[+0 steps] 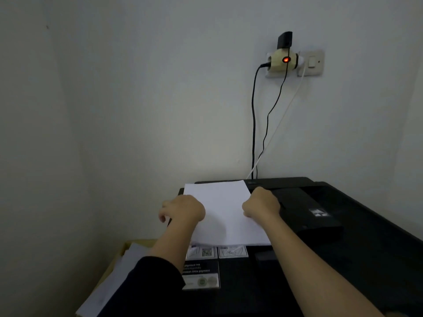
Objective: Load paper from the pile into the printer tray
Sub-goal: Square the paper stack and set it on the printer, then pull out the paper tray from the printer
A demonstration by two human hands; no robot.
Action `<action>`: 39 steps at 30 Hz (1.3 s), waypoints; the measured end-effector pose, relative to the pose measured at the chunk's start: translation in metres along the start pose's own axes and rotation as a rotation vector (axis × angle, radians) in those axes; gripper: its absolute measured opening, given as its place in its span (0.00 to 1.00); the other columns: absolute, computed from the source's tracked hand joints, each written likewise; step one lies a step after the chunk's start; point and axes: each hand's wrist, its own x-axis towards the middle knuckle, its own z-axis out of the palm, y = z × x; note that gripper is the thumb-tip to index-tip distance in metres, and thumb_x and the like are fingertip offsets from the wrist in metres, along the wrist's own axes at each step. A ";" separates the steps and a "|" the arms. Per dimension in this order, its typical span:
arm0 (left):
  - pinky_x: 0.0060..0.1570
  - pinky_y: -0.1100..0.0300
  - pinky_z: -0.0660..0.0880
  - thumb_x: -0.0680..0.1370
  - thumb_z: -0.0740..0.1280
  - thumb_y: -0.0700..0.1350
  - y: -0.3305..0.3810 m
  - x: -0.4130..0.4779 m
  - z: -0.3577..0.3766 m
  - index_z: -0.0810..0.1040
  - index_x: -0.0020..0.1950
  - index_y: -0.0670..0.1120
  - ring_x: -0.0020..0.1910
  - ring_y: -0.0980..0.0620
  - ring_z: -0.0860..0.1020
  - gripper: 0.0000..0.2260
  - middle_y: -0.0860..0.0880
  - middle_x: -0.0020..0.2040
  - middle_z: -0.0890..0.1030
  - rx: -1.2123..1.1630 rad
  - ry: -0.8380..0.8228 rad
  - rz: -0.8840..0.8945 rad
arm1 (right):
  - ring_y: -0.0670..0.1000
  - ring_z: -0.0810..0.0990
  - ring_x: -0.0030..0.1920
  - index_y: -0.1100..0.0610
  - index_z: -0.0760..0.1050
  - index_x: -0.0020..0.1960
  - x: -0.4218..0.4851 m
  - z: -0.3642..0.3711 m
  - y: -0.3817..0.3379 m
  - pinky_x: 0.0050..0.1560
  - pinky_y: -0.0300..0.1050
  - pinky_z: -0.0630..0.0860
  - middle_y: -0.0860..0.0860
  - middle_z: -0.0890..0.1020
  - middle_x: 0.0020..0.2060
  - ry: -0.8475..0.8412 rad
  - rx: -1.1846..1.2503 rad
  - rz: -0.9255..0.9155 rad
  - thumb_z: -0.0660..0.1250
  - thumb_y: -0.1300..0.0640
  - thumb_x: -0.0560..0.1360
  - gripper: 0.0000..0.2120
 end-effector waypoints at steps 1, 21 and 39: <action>0.63 0.43 0.68 0.78 0.59 0.46 0.002 -0.003 -0.001 0.64 0.72 0.38 0.69 0.38 0.65 0.24 0.39 0.70 0.66 0.038 0.014 -0.013 | 0.58 0.79 0.53 0.61 0.73 0.43 -0.004 -0.001 0.000 0.45 0.46 0.74 0.57 0.80 0.54 0.009 -0.029 -0.006 0.64 0.63 0.72 0.01; 0.60 0.50 0.73 0.73 0.66 0.41 0.046 -0.206 0.088 0.76 0.61 0.38 0.64 0.42 0.73 0.18 0.41 0.62 0.77 -0.566 0.706 0.630 | 0.62 0.74 0.62 0.63 0.80 0.54 -0.140 -0.022 0.143 0.59 0.59 0.73 0.59 0.81 0.56 0.709 0.145 -0.487 0.61 0.58 0.74 0.14; 0.70 0.48 0.67 0.71 0.58 0.68 -0.010 -0.261 0.282 0.67 0.73 0.43 0.71 0.42 0.67 0.39 0.41 0.72 0.69 -1.655 -0.774 -0.483 | 0.51 0.78 0.40 0.59 0.73 0.38 -0.204 0.109 0.287 0.47 0.47 0.79 0.53 0.78 0.38 -0.282 1.053 0.752 0.68 0.50 0.75 0.14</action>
